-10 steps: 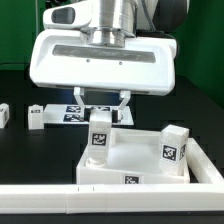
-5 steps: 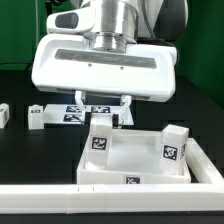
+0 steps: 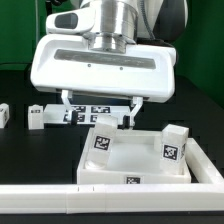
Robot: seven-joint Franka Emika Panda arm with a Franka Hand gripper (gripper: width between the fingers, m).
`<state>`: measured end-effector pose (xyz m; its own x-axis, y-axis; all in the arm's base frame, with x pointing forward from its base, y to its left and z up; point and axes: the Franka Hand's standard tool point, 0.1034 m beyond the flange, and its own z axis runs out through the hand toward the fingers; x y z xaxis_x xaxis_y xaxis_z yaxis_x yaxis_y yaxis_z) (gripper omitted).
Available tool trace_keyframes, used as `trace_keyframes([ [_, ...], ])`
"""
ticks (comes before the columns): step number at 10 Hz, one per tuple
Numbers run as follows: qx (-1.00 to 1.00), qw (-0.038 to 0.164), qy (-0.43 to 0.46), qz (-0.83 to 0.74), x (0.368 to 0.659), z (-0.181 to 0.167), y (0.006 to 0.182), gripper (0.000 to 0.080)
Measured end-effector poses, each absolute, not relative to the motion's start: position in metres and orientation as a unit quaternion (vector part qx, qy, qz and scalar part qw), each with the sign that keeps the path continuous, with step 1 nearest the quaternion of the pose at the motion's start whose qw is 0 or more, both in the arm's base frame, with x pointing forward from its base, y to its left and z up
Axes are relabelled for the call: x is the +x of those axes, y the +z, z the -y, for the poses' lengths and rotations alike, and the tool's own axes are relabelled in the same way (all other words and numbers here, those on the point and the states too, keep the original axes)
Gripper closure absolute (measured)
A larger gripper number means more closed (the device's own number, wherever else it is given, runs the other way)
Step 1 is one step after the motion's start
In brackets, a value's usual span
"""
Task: Assemble square table
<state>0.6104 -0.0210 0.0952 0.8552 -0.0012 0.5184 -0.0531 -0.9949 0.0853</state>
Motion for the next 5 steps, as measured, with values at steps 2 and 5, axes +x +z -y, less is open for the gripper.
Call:
trace_keyframes([
  [2, 0.961, 0.048, 0.271, 0.013, 0.612, 0.023, 0.102, 0.0152],
  [5, 0.963, 0.039, 0.266, 0.012, 0.616, 0.021, 0.122, 0.0151],
])
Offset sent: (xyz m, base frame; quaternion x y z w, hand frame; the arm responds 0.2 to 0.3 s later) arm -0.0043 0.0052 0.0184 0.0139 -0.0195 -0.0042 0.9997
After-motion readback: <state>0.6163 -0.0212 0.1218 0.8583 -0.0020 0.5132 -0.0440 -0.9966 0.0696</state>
